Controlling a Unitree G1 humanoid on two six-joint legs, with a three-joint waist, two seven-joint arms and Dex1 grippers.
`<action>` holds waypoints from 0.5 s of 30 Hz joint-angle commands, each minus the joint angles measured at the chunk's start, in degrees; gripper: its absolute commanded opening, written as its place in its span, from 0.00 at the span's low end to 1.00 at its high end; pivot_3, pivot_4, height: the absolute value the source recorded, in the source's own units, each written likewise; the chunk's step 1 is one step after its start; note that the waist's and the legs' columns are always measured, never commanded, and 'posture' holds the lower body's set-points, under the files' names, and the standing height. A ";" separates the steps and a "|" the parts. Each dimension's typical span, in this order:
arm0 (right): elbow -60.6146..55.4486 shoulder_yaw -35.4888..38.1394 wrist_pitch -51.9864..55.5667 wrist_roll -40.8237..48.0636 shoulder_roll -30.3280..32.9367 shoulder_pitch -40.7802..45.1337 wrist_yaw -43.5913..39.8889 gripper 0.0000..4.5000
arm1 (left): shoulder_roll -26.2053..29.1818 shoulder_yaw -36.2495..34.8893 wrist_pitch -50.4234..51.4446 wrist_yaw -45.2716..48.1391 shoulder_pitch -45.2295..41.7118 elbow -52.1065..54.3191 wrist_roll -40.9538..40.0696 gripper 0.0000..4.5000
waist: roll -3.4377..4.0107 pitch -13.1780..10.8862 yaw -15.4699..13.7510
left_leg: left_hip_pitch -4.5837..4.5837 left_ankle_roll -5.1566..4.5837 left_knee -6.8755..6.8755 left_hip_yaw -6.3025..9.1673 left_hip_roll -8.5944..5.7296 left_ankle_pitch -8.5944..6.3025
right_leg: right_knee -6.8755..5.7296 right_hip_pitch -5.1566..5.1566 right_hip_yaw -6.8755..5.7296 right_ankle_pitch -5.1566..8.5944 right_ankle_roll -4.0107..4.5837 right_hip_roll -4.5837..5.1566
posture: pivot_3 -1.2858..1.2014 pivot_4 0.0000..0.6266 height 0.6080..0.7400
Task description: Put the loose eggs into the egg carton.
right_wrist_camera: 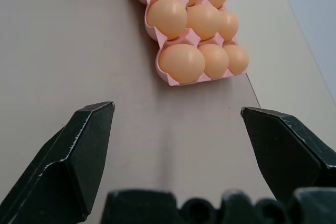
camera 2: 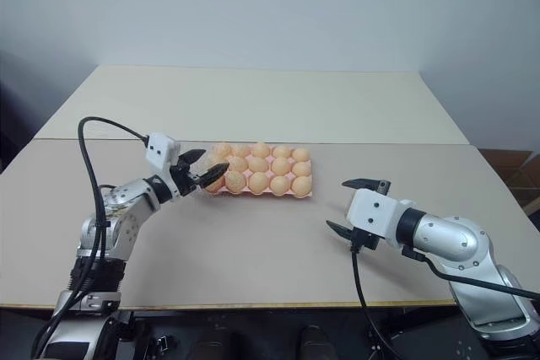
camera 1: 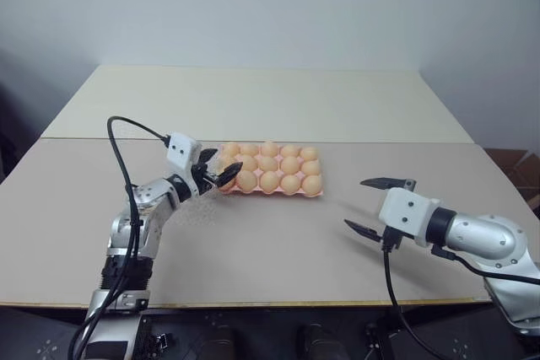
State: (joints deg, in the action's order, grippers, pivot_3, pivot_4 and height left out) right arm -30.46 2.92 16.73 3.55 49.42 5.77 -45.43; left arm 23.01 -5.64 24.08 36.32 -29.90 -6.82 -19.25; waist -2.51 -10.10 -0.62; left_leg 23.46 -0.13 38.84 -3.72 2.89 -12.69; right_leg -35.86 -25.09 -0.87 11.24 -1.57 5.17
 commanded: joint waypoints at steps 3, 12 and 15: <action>-0.90 0.81 -0.50 0.14 -0.27 1.06 0.22 1.00 | 1.67 -3.43 0.66 -0.06 1.77 5.48 -2.72 0.99 | 0.00 0.00 0.08 | 0.00 0.00 0.00 0.01 0.01 0.00 | 0.00 0.00 0.00 0.00 0.00 0.00 | 0.52 0.24 1.00; 0.16 3.63 -1.24 1.08 1.83 0.61 -2.03 1.00 | 18.42 -16.67 11.99 12.08 19.22 18.53 -15.49 0.99 | 0.00 -0.01 1.27 | 0.00 0.01 -0.11 0.01 0.07 0.00 | -0.02 -0.10 -0.02 0.15 0.21 -0.01 | 0.52 0.24 1.00; 0.74 6.82 -1.01 4.08 3.60 -0.03 -5.15 1.00 | 23.65 -21.70 13.24 18.68 27.91 23.37 -19.11 0.99 | 0.01 -0.01 1.18 | -0.01 0.01 -0.08 -0.04 0.07 -0.01 | -0.01 -0.12 0.00 0.24 0.34 0.06 | 0.52 0.24 1.00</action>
State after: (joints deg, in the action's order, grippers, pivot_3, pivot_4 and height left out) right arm -29.14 5.68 16.62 5.20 51.60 5.74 -48.79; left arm 44.88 -24.16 36.96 51.07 -4.01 12.44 -35.80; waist -2.50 -10.11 0.57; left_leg 23.43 -0.12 38.76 -3.77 2.96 -12.70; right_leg -35.84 -25.19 -0.86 11.49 -1.23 5.25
